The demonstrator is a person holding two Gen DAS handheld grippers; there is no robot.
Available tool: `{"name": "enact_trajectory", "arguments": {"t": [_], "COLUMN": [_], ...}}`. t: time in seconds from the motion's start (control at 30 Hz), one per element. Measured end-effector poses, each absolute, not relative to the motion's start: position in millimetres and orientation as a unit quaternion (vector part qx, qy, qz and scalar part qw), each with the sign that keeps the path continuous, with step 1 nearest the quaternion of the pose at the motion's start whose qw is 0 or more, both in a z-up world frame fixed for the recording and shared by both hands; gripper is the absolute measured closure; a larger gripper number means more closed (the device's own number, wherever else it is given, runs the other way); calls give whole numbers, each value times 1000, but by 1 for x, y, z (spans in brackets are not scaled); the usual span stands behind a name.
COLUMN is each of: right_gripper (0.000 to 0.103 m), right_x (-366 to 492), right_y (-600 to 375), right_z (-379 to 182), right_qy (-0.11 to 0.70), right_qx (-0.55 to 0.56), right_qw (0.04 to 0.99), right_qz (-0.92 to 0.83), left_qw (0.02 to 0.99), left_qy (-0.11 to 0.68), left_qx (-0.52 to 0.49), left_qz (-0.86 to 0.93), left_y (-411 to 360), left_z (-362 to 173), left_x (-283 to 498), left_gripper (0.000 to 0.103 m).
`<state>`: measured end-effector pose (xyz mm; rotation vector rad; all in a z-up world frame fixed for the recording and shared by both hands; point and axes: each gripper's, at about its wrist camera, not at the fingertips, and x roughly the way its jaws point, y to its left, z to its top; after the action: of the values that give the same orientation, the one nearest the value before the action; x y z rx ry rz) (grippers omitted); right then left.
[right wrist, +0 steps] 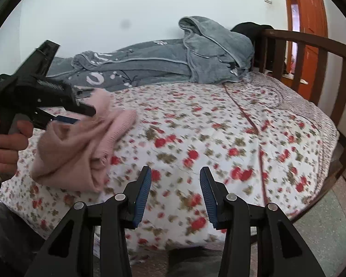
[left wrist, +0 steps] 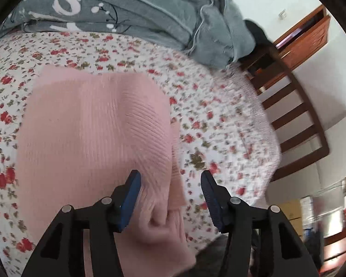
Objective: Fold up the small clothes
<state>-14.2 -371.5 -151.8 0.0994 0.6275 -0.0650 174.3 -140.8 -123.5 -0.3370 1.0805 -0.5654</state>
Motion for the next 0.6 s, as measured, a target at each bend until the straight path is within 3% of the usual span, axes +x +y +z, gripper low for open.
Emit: {"name": "enact_trajectory", "arguments": {"t": [0.17,0.4,0.5,0.6], "right_gripper": [53,42,32,34], "right_x": [18,78,109,137], "right_y": [-347,-316,-304,-287], "right_z": [-132,-124,-137,-162], "right_qy": [293,312,352,434], "right_qx": [82,186,221,202], "right_qw": [952,927,906,876], "right_qz": [25,98,79,49], "left_qw": [856,868,867,863], "left_qy": [455,448,450,455], "left_qx": [-134,-138,-140,-146], "left_qz": [-205,-164,-160,-163], "left_y": [-92,-24,-6,9], "left_z": [-96,-105,-115,-126], "left_x": [160,161,155,151], "left_gripper": [48,48,48,48]}}
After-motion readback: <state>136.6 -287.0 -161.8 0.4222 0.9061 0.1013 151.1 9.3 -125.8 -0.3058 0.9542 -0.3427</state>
